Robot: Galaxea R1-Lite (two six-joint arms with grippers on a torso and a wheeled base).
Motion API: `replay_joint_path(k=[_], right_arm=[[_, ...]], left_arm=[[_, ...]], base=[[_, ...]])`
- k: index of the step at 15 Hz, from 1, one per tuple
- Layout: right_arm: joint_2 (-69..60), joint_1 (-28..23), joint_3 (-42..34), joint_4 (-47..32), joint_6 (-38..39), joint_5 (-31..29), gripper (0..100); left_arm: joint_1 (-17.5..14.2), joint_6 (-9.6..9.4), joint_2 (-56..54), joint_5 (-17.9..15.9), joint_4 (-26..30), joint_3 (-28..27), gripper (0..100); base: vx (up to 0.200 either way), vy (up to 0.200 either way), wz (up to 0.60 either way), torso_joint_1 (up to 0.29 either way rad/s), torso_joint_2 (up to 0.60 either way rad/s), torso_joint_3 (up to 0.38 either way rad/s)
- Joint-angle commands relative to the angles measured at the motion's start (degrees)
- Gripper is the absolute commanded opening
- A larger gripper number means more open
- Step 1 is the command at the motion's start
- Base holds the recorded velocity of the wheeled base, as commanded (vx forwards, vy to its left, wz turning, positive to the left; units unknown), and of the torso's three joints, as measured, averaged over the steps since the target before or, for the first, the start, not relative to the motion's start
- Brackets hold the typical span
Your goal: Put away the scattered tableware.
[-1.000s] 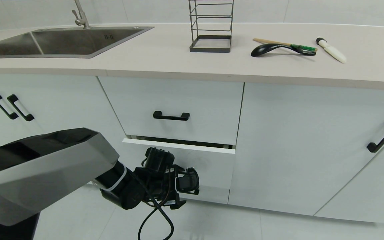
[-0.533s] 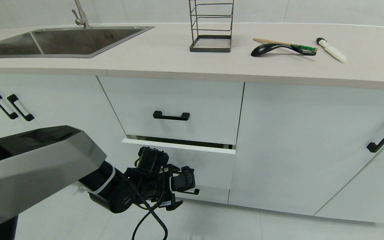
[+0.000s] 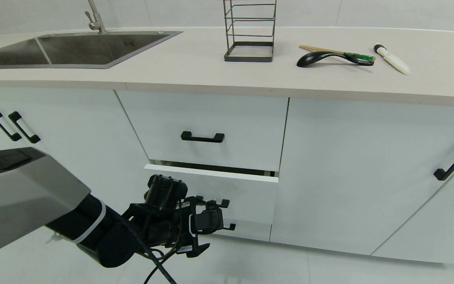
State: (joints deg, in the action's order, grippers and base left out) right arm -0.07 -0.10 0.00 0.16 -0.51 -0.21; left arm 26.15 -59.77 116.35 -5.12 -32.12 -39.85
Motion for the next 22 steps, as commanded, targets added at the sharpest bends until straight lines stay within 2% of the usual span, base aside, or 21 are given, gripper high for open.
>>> replay_joint_path(k=[1,5,8,11,12,13,22], right_arm=[[0.1,0.0,0.0,0.0,0.0,0.0,0],[0.1,0.0,0.0,0.0,0.0,0.0,0],[0.1,0.0,0.0,0.0,0.0,0.0,0],[0.1,0.0,0.0,0.0,0.0,0.0,0],[0.1,0.0,0.0,0.0,0.0,-0.1,0],[0.1,0.0,0.0,0.0,0.0,0.0,0],[0.1,0.0,0.0,0.0,0.0,0.0,0]], left_arm=[[0.7,0.00,-6.3,-0.1,0.0,4.3,100],[1.7,0.18,-14.0,-0.1,0.0,8.6,100],[1.7,0.36,-16.8,-0.1,0.0,7.7,100],[1.7,1.06,-17.0,-0.2,0.3,3.8,100],[1.9,2.73,-16.5,-0.2,0.5,1.1,100],[1.9,3.43,-15.5,-0.3,0.7,-0.7,100],[1.8,3.52,-1.0,-1.0,0.9,-13.4,100]], base=[[0.000,0.000,0.00,0.000,0.00,0.000],[0.000,0.000,0.00,0.000,0.00,0.000],[0.000,0.000,0.00,0.000,0.00,0.000],[0.000,0.000,0.00,0.000,0.00,0.000],[0.000,0.000,0.00,0.000,0.00,0.000],[0.000,0.000,0.00,0.000,0.00,0.000],[0.000,0.000,0.00,0.000,0.00,0.000]])
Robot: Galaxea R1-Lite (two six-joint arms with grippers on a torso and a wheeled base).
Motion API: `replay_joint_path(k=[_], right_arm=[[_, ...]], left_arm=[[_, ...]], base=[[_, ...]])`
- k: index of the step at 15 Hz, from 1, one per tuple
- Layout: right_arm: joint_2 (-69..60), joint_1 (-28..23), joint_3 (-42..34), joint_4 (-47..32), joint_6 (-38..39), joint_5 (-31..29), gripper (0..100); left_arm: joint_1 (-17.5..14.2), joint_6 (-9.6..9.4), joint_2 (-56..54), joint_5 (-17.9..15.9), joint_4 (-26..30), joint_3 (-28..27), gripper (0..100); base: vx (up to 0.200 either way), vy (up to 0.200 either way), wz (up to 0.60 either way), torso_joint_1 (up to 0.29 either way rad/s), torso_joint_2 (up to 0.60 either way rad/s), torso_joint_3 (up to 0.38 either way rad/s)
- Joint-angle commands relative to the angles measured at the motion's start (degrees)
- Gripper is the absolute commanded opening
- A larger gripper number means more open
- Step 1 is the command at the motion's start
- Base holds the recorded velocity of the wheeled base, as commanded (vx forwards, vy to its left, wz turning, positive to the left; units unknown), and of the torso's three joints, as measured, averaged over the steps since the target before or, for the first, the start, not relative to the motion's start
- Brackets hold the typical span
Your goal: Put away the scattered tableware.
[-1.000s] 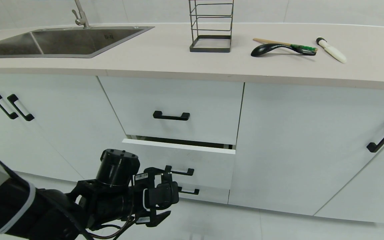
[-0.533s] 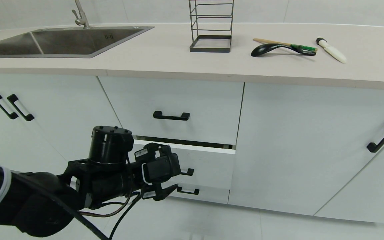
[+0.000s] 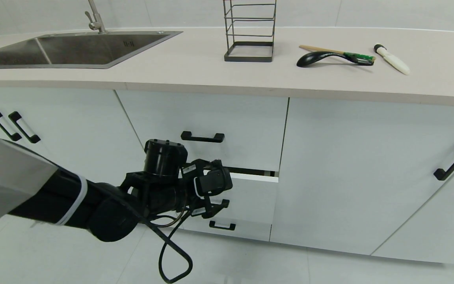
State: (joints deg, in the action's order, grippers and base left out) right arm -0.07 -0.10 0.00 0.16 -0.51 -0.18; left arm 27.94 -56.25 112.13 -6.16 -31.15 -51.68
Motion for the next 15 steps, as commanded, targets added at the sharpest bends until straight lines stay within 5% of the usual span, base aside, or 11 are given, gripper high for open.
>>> replay_joint_path(k=[1,15], right_arm=[[0.1,0.0,0.0,0.0,0.0,0.0,0],[0.1,0.0,0.0,0.0,0.0,0.0,0]], left_arm=[[0.0,0.00,4.4,0.0,-0.1,-2.4,100],[-0.2,0.00,7.8,0.0,-0.9,-3.7,100]], base=[[0.000,0.000,0.00,0.000,0.00,0.000],[0.000,0.000,0.00,0.000,0.00,0.000]])
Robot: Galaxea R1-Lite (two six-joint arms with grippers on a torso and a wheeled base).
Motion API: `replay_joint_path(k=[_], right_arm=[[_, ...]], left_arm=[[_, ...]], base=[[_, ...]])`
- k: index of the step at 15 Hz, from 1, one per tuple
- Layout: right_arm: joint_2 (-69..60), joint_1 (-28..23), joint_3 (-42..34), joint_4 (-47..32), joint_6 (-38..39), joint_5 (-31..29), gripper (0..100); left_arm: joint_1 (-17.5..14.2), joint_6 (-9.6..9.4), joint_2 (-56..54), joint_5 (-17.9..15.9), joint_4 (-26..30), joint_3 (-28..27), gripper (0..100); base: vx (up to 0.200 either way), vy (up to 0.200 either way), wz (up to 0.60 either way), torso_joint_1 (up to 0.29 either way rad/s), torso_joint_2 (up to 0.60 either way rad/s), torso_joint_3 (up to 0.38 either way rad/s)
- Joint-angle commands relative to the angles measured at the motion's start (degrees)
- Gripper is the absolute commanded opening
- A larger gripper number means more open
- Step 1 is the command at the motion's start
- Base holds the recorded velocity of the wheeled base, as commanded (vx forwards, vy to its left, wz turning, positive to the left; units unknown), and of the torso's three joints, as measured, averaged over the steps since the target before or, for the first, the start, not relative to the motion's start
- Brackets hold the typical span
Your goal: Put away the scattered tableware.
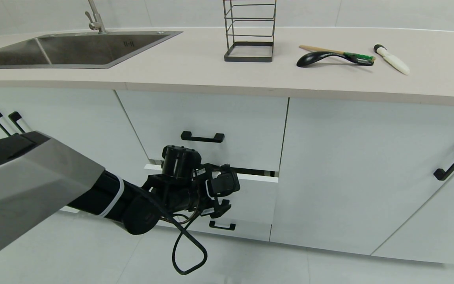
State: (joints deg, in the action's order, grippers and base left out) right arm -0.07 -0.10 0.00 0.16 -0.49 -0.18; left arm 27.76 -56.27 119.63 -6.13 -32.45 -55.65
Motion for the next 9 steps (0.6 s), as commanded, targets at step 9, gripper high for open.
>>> replay_joint_path(k=[9], right_arm=[[0.1,0.0,0.0,0.0,0.0,0.0,0]], left_arm=[[0.5,-0.15,-12.8,-0.1,0.6,17.2,100]], base=[[0.000,0.000,0.00,0.000,0.00,0.000]])
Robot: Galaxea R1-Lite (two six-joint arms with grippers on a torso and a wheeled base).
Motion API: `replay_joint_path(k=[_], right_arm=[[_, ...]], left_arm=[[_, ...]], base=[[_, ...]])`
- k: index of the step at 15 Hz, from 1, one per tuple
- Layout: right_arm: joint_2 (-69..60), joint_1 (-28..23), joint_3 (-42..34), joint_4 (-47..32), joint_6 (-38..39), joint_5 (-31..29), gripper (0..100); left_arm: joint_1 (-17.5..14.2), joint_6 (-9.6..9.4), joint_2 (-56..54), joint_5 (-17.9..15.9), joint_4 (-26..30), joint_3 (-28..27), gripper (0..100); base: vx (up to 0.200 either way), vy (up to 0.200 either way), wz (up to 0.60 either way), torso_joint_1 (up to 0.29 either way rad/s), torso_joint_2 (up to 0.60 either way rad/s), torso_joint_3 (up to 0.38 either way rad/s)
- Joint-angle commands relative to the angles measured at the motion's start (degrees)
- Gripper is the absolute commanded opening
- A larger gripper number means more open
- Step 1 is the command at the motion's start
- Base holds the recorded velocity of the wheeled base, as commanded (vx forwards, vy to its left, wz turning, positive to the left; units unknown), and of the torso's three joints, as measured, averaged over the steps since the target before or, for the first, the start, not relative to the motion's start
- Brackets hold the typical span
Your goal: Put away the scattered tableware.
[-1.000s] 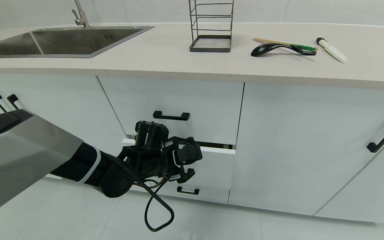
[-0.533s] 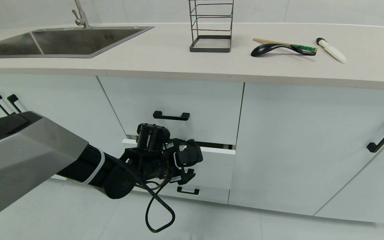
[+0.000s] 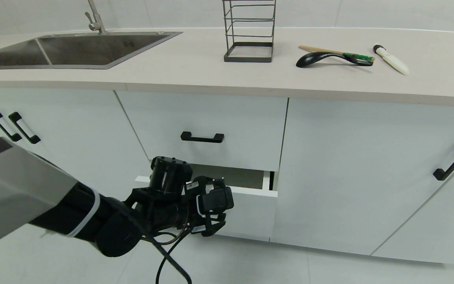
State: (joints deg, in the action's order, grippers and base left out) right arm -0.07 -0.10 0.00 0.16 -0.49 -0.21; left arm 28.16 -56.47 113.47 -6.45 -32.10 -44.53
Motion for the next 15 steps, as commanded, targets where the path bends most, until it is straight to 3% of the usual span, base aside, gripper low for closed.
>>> replay_joint_path(k=[1,2,4,15], right_arm=[[0.1,0.0,0.0,0.0,0.0,0.0,0],[0.1,0.0,0.0,0.0,0.0,-0.1,0],[0.1,0.0,0.0,0.0,0.0,-0.1,0],[0.1,0.0,0.0,0.0,0.0,-0.1,0]], left_arm=[[0.5,0.13,-9.5,0.3,0.4,9.6,100],[1.7,0.30,-14.2,0.4,0.5,14.2,100],[3.0,0.92,-19.9,0.6,1.8,18.0,100],[3.1,1.01,-17.8,0.7,1.7,16.6,100]], base=[[0.000,0.000,0.00,0.000,0.00,0.000],[0.000,0.000,0.00,0.000,0.00,0.000],[0.000,0.000,0.00,0.000,0.00,0.000],[0.000,0.000,0.00,0.000,0.00,0.000]])
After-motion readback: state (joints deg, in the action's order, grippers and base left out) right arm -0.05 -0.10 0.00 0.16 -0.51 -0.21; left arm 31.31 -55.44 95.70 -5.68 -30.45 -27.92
